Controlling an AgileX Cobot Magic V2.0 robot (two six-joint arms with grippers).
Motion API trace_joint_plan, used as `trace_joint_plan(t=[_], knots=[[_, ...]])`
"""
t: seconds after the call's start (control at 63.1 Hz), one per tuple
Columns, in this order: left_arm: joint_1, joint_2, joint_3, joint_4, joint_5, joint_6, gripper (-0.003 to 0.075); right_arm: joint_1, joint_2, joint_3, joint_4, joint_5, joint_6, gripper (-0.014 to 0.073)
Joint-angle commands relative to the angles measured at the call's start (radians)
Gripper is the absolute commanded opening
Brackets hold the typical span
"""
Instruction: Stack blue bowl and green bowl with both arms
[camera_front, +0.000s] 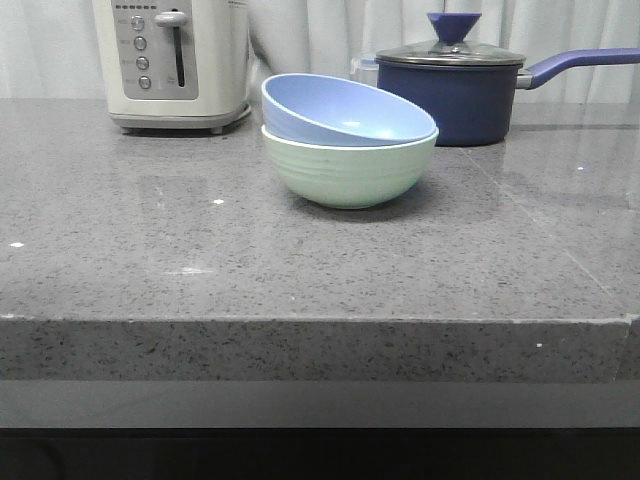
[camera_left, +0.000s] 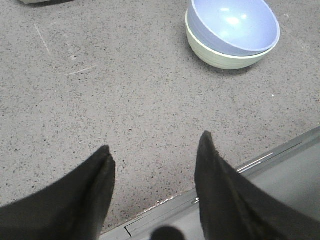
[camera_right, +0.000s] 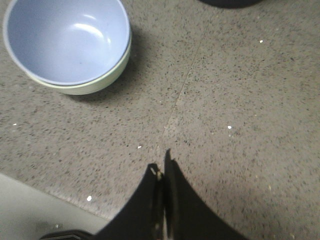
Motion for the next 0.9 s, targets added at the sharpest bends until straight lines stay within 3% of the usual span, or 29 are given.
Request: trace_joint_plan(t=[0.0,0.317,0.571,0.65,0.887], knots=[[-0.004,-0.005,-0.026,-0.001,-0.073,-0.01,0.0367,-0.007,-0.092,0.021,-0.005,-0.05,0.034,-0.0054],[-0.004,-0.005,-0.026,-0.001,-0.077,-0.01,0.0367,-0.007,-0.364,0.186,-0.007,-0.01,0.099,-0.0054],[-0.004,-0.005,-0.026,-0.001,-0.079,-0.01,0.0364,-0.007,-0.436,0.223,-0.061,0.02,0.099,-0.0054],[-0.004,-0.005,-0.026,-0.001,-0.079,-0.01,0.0308,-0.007,-0.436,0.223,-0.061,0.02,0.099,-0.0054],[-0.004,-0.005,-0.026,-0.001,-0.07,-0.01,0.0006,-0.007,-0.436,0.223,-0.061,0.021,0.099,-0.0054]])
